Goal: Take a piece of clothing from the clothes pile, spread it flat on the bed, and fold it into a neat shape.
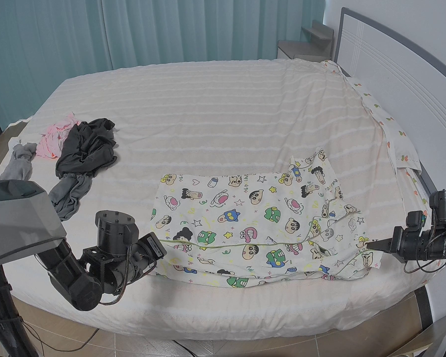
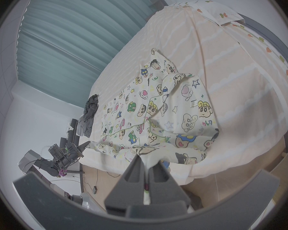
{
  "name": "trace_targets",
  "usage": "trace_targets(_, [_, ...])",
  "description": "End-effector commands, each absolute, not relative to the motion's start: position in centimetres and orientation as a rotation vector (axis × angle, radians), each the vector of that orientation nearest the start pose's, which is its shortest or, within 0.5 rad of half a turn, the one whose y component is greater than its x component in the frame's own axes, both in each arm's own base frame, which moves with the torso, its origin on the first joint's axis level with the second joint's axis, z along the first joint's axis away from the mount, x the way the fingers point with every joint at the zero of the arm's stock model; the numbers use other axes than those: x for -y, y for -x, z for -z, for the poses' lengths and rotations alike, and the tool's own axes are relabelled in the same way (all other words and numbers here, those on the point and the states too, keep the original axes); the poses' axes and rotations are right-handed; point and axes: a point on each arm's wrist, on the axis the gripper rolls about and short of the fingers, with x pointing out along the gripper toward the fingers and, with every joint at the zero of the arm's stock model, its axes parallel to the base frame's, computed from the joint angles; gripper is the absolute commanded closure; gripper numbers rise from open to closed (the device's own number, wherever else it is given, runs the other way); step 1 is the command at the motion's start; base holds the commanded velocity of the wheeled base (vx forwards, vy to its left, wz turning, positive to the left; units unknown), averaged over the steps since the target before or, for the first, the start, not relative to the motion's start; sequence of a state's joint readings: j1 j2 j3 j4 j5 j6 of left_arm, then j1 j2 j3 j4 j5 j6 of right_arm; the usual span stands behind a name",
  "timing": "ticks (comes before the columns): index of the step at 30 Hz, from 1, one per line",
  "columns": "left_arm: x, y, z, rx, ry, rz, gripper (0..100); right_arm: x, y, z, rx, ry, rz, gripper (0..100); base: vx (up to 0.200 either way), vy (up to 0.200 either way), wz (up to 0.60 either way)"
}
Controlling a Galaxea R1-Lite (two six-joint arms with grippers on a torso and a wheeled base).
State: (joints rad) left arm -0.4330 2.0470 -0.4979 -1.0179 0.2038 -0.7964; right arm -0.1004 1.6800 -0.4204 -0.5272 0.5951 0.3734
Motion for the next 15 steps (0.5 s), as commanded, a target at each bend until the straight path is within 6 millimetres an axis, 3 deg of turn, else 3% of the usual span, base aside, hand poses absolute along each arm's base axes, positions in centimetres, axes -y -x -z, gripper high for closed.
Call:
trace_targets(1, [12.3, -29.5, -2.8, -0.57, 0.597, -0.017, 100, 1.5, -24.0, -8.1, -0.787, -0.618, -0.324, 100, 0.0, 0.0, 0.0])
trace_targets(7, [11.8, -31.6, -1.9, -0.57, 0.602, -0.057, 100, 1.9, -25.3, -6.9, -0.746, -0.664, -0.301, 100, 0.0, 0.0, 0.0])
trace_targets(15, [12.4, -33.0, -1.6, -0.562, 0.604, -0.049, 100, 1.8, -25.6, -5.8, -0.709, -0.666, -0.306, 100, 0.0, 0.0, 0.0])
